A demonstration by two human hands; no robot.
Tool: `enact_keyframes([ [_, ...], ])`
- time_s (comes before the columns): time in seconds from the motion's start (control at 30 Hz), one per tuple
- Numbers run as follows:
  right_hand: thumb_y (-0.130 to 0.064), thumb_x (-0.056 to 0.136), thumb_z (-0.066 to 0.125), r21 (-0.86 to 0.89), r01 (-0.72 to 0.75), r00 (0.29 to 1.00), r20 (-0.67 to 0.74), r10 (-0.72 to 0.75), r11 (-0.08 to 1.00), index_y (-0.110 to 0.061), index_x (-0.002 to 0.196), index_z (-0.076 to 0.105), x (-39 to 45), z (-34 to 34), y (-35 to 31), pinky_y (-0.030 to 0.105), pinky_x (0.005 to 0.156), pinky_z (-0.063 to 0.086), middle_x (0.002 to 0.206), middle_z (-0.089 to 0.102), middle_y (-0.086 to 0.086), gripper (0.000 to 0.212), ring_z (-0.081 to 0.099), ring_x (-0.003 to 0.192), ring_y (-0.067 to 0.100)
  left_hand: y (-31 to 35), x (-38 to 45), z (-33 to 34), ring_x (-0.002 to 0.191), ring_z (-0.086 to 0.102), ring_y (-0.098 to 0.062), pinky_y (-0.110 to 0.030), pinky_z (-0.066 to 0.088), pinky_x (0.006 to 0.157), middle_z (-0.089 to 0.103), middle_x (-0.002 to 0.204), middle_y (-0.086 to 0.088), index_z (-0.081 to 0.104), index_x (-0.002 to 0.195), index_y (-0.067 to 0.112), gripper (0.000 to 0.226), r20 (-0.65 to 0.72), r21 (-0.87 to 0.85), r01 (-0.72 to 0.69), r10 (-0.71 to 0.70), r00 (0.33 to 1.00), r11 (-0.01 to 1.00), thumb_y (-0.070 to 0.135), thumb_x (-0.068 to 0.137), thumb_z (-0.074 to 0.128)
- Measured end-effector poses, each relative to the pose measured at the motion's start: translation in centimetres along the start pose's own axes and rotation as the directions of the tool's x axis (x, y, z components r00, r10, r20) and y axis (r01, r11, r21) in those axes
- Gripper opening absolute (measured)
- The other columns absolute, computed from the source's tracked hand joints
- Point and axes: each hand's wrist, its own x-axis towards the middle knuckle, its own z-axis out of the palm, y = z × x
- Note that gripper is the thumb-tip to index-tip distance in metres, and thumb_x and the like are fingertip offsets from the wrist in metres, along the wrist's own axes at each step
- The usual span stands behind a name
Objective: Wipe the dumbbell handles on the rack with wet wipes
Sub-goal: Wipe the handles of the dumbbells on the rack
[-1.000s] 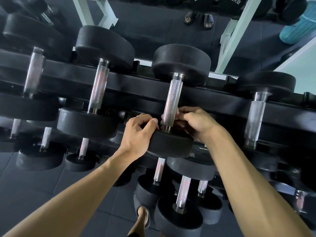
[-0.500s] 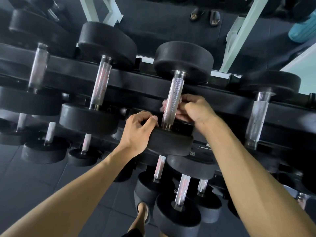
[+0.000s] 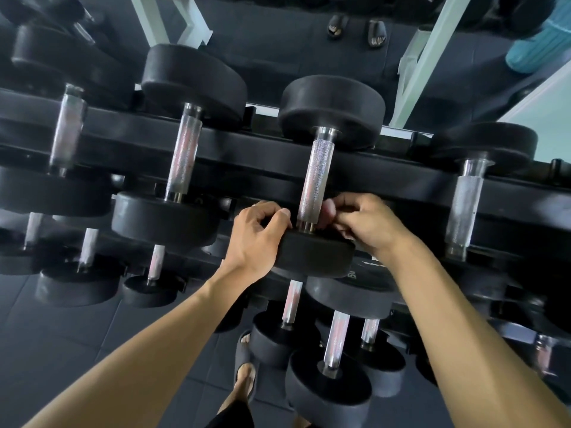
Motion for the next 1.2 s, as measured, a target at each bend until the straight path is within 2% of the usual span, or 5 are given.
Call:
enact_keyframes([
  [0.37, -0.001, 0.082, 0.077, 0.102, 0.236, 0.891, -0.42, -0.173, 0.966, -0.012, 0.091, 0.072, -7.0, 2.7, -4.2, 0.042, 0.092, 0.058, 0.092, 0.077, 0.007, 0.016, 0.074, 0.094, 0.022, 1.4, 0.7, -1.8, 0.069, 0.062, 0.0, -0.014, 0.045, 0.065, 0.069, 0.072, 0.015, 0.068, 0.083, 0.029, 0.011, 0.223, -0.028, -0.092, 0.096, 0.97, 0.995, 0.035, 0.093, 0.067],
  [0.57, -0.006, 0.079, 0.082, -0.072, 0.263, 0.811, -0.524, -0.26, 0.962, -0.015, 0.083, 0.073, -8.0, 6.4, -5.7, 0.022, 0.077, 0.057, 0.081, 0.076, -0.001, 0.013, 0.073, 0.08, 0.011, 4.3, 2.0, -4.7, 0.085, 0.075, -0.015, -0.024, 0.058, 0.083, 0.078, 0.085, -0.003, 0.074, 0.106, 0.011, 0.022, 0.47, -0.279, -0.002, 0.139, 0.872, 0.96, 0.026, 0.09, 0.071],
  [0.83, 0.004, 0.096, 0.056, -0.008, 0.307, 0.841, -0.465, -0.275, 0.952, -0.018, 0.108, 0.068, -8.9, 8.4, -5.7, 0.017, 0.091, 0.052, 0.099, 0.077, -0.008, 0.028, 0.071, 0.099, 0.004, 4.7, 3.7, -5.6, 0.084, 0.075, -0.023, -0.033, 0.061, 0.079, 0.076, 0.085, -0.013, 0.073, 0.096, 0.004, 0.012, 0.459, -0.381, 0.336, -0.139, 0.877, 0.861, -0.001, 0.088, 0.065],
  [1.03, -0.011, 0.096, 0.059, -0.084, 0.209, 0.626, -0.754, -0.199, 0.974, -0.027, 0.107, 0.068, -8.7, 8.7, -2.8, 0.016, 0.087, 0.051, 0.099, 0.072, -0.015, 0.021, 0.066, 0.096, -0.002, 3.8, 7.1, -4.6, 0.092, 0.074, -0.027, -0.034, 0.058, 0.09, 0.076, 0.093, -0.017, 0.068, 0.108, -0.006, 0.023, 0.419, -0.537, 0.519, -0.323, 0.848, 0.666, -0.005, 0.086, 0.063],
  [1.2, -0.022, 0.101, 0.05, -0.074, 0.132, 0.641, -0.755, -0.142, 0.988, -0.018, 0.108, 0.071, -7.8, 9.9, 0.4, 0.026, 0.094, 0.048, 0.101, 0.07, -0.012, 0.022, 0.062, 0.104, 0.008, 4.2, 9.8, -0.9, 0.083, 0.073, -0.023, -0.034, 0.06, 0.083, 0.076, 0.086, -0.011, 0.071, 0.1, 0.004, 0.011, 0.407, -0.511, 0.566, -0.398, 0.822, 0.647, 0.002, 0.09, 0.067],
])
